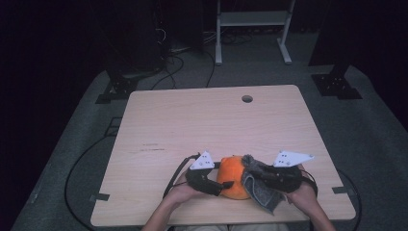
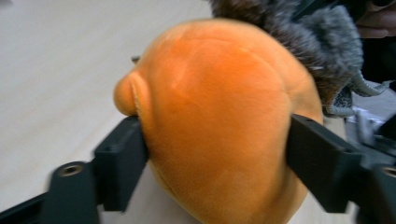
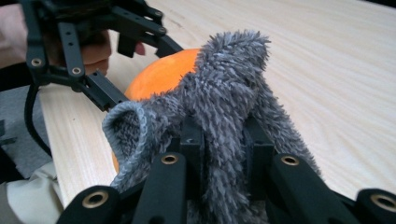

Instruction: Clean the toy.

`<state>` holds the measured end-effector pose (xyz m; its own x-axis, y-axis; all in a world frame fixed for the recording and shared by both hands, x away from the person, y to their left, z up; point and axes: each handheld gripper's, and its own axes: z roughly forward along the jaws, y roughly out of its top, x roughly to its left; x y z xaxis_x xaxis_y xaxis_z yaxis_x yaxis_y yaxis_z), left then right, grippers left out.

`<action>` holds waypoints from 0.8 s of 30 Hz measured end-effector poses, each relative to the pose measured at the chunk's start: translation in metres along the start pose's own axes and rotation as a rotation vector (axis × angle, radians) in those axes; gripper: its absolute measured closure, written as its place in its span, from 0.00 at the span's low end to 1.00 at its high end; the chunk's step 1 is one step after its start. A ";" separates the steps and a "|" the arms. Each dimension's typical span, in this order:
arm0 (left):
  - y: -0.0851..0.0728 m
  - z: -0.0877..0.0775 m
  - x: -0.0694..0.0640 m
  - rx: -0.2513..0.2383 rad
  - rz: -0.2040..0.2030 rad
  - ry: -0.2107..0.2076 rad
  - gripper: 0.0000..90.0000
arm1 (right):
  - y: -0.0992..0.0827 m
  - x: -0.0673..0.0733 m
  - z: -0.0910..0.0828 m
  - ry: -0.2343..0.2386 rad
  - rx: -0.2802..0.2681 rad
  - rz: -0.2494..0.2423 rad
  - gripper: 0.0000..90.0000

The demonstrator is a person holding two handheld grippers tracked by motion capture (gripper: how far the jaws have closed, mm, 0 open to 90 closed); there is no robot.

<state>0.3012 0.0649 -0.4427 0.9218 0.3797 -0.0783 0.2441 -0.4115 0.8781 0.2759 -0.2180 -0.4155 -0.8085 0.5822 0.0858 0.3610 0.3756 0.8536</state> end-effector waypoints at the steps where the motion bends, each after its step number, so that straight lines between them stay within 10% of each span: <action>1: 0.002 -0.001 -0.003 -0.021 0.025 0.023 0.31 | 0.002 0.000 -0.002 -0.005 -0.001 -0.003 0.82; 7: 0.010 0.002 -0.023 -0.037 0.231 0.074 0.35 | 0.017 0.004 -0.015 0.001 -0.057 -0.024 0.82; 9: 0.009 0.001 -0.020 -0.018 0.202 0.042 0.28 | 0.017 0.010 -0.008 -0.011 -0.018 -0.070 0.82; 11: 0.007 -0.003 -0.008 -0.045 0.051 -0.040 0.18 | 0.015 0.011 -0.005 0.022 0.005 -0.083 0.82; 14: 0.009 -0.001 -0.001 -0.018 -0.036 -0.005 0.11 | 0.012 0.009 -0.007 0.020 0.008 -0.083 0.82; 24: 0.006 0.003 -0.013 0.037 0.100 0.004 0.31 | 0.025 0.036 0.000 0.013 0.006 -0.192 0.83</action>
<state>0.2916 0.0548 -0.4378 0.9409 0.3385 0.0111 0.1619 -0.4782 0.8632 0.2558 -0.1879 -0.3908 -0.8688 0.4900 -0.0720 0.2019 0.4831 0.8519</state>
